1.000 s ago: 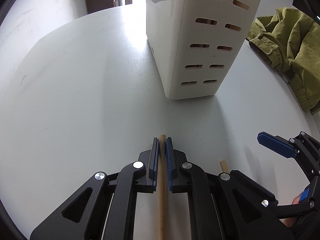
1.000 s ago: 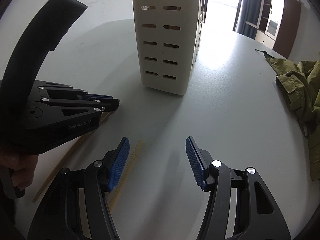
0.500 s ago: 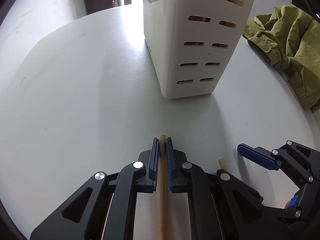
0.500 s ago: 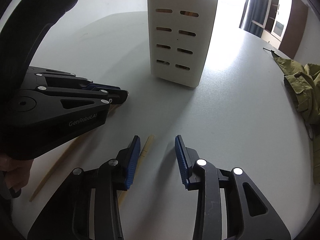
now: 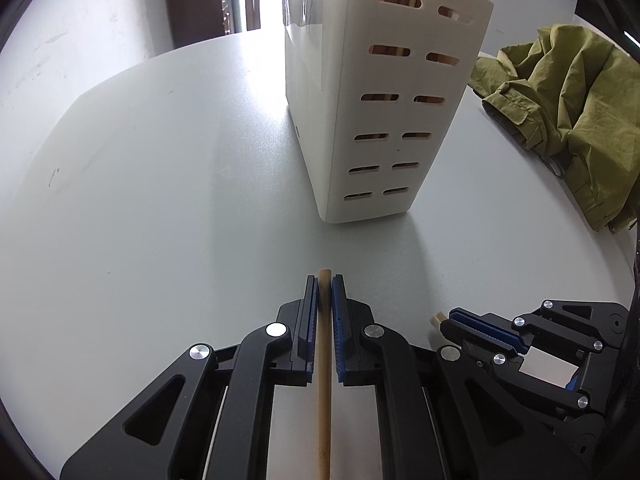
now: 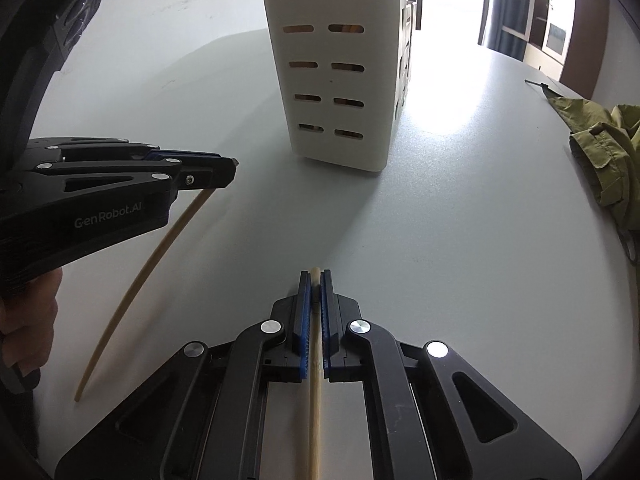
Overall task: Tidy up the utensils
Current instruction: 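Close the left tool on a bamboo chopstick while the right tool grasps another, then lift both bamboo chopsticks and carry them above the white holder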
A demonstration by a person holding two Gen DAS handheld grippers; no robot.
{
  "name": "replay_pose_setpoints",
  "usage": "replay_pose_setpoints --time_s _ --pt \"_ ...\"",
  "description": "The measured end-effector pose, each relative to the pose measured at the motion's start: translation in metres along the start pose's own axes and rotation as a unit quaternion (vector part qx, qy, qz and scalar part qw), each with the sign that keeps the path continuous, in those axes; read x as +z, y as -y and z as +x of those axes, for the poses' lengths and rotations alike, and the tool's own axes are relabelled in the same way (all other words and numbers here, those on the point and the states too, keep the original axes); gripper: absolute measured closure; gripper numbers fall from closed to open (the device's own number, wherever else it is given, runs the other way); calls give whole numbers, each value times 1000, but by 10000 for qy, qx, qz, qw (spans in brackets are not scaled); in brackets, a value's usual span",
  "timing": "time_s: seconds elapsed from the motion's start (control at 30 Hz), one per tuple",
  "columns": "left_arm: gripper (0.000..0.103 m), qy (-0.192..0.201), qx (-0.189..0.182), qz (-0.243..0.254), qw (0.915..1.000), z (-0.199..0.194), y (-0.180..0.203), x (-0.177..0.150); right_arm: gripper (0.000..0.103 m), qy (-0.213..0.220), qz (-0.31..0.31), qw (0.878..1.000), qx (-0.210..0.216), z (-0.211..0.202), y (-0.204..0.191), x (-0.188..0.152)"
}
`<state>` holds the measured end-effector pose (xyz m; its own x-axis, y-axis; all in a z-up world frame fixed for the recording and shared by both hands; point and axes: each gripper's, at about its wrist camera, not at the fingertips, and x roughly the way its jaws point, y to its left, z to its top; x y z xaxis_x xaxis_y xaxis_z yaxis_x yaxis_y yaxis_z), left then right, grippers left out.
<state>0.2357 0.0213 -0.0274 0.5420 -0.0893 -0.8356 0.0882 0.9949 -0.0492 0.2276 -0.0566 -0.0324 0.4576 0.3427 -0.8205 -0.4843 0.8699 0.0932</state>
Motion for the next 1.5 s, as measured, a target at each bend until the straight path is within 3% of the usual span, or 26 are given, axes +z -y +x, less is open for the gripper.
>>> replay_pose_setpoints --time_s 0.4,0.8,1.13,1.3,1.5 --pt "96 909 -201 123 9956 -77 8 12 98 910 165 9957 57 -60 11 28" --pt "97 1956 -188 139 9804 -151 14 15 98 1924 64 9805 393 -118 13 72" --pt "97 2831 -57 195 9589 -199 28 24 98 3383 121 9372 836 -163 20 82" --pt "97 3175 119 346 9476 -206 36 30 98 3823 108 9198 873 -169 31 87" --pt "97 3617 36 343 9317 -218 38 35 98 4266 238 8981 1045 -175 44 92"
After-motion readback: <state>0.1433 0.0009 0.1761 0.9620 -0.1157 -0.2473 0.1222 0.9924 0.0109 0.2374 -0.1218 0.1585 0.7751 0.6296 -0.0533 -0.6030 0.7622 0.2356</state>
